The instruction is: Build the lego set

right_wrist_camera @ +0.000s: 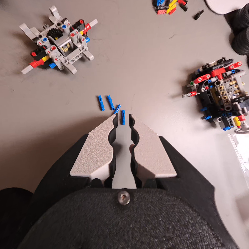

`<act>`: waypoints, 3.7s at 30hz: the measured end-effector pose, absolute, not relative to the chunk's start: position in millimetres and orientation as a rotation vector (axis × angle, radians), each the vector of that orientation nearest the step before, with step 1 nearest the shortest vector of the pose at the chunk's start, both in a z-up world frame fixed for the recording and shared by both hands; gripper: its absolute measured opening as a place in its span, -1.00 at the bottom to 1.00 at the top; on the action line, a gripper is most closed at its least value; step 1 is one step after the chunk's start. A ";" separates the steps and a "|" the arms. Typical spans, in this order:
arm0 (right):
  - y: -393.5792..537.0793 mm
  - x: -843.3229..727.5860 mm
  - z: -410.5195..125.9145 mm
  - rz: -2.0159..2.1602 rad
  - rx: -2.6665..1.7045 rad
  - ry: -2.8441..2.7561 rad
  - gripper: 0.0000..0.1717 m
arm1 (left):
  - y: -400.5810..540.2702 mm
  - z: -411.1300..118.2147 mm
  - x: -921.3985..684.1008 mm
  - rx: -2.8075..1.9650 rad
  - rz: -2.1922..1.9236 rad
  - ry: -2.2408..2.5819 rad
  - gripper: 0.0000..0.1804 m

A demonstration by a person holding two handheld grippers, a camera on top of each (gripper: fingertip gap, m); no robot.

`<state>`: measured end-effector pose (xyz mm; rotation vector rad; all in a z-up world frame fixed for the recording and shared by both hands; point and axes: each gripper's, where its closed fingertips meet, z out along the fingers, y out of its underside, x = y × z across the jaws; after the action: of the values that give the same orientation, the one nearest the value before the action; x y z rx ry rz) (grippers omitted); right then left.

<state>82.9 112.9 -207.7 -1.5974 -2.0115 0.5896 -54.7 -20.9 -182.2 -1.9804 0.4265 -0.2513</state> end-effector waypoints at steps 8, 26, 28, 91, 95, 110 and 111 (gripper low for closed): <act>52.9 66.5 -180.7 0.806 -1.339 -1.964 -0.80 | -27.9 -191.6 -23.0 -2.016 -0.337 0.567 -0.31; 24.6 32.6 -206.9 0.646 -1.095 -1.999 -0.87 | -15.6 -215.2 -7.6 -2.129 -0.249 0.713 -0.30; 20.9 34.1 -202.0 0.696 -1.097 -1.989 -0.87 | -18.9 -210.4 -5.5 -2.120 -0.343 0.674 -0.31; 10.3 42.1 -196.6 0.868 -1.104 -1.941 -0.81 | -29.5 -211.2 -5.4 -2.085 -0.220 0.755 -0.34; 8.2 43.0 -198.1 0.849 -1.082 -1.957 -0.81 | -29.0 -210.9 -4.9 -2.110 -0.264 0.707 -0.34; -5.7 40.9 -201.0 0.713 -1.033 -2.014 -0.80 | -25.2 -212.0 -3.1 -2.177 -0.280 0.548 -0.25; -4.4 41.6 -200.3 0.724 -1.042 -2.009 -0.82 | -26.0 -211.9 -3.3 -2.174 -0.277 0.558 -0.25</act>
<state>41.6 -4.4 -200.3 -1.0416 -2.0095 0.7241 -3.3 -26.0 -211.9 -2.1739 0.5582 -0.2770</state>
